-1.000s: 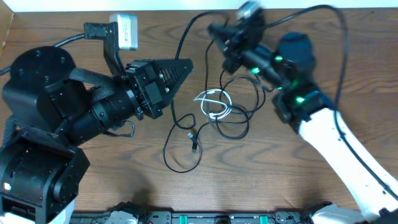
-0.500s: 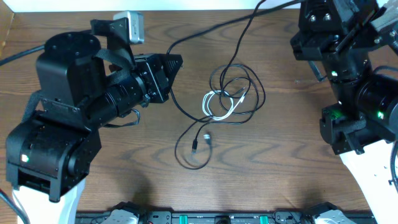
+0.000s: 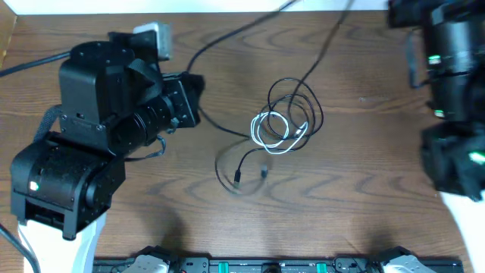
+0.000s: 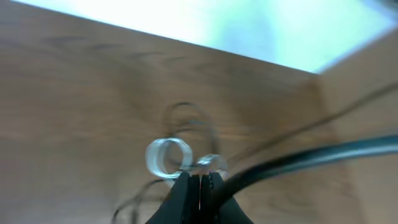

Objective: Untangle cables

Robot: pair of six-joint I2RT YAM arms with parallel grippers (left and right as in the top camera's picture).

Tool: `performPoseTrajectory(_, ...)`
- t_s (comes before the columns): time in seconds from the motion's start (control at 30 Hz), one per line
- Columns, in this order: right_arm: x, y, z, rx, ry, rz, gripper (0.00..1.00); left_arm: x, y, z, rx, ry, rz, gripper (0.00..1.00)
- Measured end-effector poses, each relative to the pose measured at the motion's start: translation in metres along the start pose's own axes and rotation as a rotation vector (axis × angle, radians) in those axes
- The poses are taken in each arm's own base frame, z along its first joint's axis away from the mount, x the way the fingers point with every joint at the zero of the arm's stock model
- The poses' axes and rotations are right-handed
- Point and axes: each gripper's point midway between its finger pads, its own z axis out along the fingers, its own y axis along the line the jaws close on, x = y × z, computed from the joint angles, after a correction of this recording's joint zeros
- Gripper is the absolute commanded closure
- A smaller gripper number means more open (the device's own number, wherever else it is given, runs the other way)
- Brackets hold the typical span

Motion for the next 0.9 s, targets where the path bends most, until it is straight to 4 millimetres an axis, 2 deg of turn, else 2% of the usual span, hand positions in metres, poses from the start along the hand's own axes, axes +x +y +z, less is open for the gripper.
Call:
performPoseTrajectory(0.07,-0.007,-0.01,-0.003,0.075,0.063,-0.059,0.99,-0.003,0.02,0.0,-0.112,-0.024,-0.005,0.92)
performPoseTrajectory(0.13,-0.005,-0.019,-0.006,0.132,0.119,-0.11,0.99,-0.008,0.042,-0.002,-0.236,-0.062,-0.019,0.92)
performPoseTrajectory(0.17,0.001,-0.024,-0.008,0.153,0.154,-0.132,0.99,-0.011,0.051,-0.003,-0.292,-0.08,-0.023,0.92)
performPoseTrajectory(0.27,0.038,-0.037,-0.013,0.201,0.301,-0.184,0.99,-0.021,0.073,-0.003,-0.422,-0.128,-0.027,0.92)
performPoseTrajectory(0.37,0.067,-0.04,-0.006,0.196,0.359,-0.19,0.99,-0.029,0.09,0.0,-0.515,-0.155,-0.036,0.92)
performPoseTrajectory(0.47,0.071,-0.028,0.012,0.122,0.302,-0.173,0.99,-0.033,0.104,0.004,-0.577,-0.158,-0.053,0.92)
performPoseTrajectory(0.5,0.067,-0.024,0.017,0.102,0.27,-0.167,0.99,-0.033,0.107,0.006,-0.588,-0.155,-0.056,0.92)
performPoseTrajectory(0.57,0.045,-0.016,0.024,0.074,0.168,-0.16,0.99,-0.032,0.109,0.009,-0.596,-0.145,-0.057,0.92)
performPoseTrajectory(0.67,0.0,-0.008,0.028,0.058,0.028,-0.153,0.99,-0.031,0.108,0.011,-0.593,-0.139,-0.06,0.92)
performPoseTrajectory(0.8,-0.069,0.01,0.03,0.01,-0.125,-0.146,0.99,-0.033,0.103,0.014,-0.557,-0.142,-0.065,0.92)
performPoseTrajectory(0.9,-0.105,0.028,0.029,-0.069,-0.214,-0.151,0.99,-0.033,0.095,0.019,-0.505,-0.13,-0.069,0.92)
